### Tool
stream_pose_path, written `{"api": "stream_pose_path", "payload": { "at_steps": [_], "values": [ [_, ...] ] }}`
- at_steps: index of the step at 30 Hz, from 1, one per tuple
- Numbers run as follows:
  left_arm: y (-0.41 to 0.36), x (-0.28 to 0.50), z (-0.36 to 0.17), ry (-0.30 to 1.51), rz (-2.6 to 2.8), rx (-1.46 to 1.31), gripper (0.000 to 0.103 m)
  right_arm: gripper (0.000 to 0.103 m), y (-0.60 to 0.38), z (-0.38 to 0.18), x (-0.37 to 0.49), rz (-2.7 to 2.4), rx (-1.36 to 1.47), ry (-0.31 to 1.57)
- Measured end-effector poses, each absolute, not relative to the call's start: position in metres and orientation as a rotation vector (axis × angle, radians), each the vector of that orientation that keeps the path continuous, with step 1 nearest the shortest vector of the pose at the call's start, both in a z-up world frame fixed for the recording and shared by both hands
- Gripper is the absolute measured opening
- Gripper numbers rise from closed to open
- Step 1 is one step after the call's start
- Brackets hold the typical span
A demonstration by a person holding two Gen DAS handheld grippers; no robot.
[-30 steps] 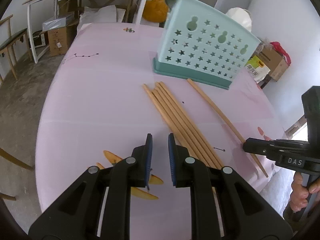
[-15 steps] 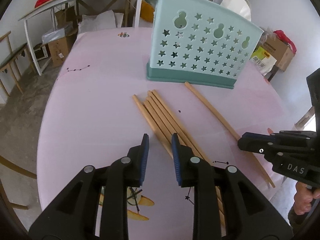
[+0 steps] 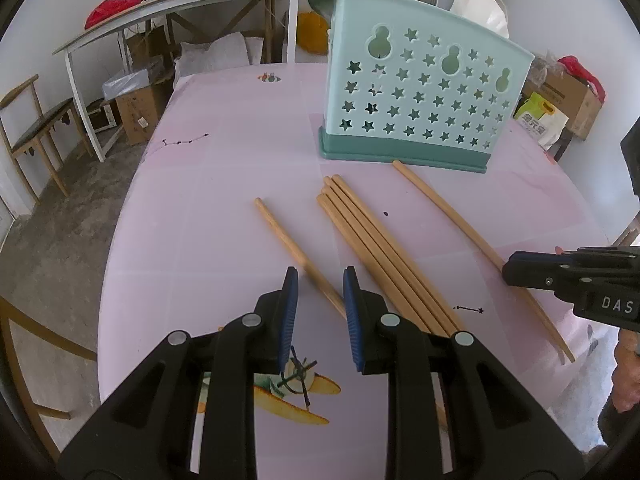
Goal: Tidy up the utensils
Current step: 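Align the right gripper over one chopstick while left aligns over another chopstick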
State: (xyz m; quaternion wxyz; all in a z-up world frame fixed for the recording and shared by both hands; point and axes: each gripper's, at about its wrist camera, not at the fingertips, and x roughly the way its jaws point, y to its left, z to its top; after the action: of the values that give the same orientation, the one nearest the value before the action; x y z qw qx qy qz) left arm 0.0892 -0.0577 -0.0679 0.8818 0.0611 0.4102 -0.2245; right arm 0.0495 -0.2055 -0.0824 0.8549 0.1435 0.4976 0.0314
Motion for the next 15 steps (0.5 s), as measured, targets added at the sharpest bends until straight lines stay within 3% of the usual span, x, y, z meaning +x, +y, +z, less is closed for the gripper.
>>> {"api": "stream_pose_path", "payload": {
  "at_steps": [15],
  "values": [
    [-0.051,0.094,-0.069,0.837,-0.501,0.068,0.020,0.011,-0.190,-0.079,0.054,0.005,0.235,1.065]
  ]
}}
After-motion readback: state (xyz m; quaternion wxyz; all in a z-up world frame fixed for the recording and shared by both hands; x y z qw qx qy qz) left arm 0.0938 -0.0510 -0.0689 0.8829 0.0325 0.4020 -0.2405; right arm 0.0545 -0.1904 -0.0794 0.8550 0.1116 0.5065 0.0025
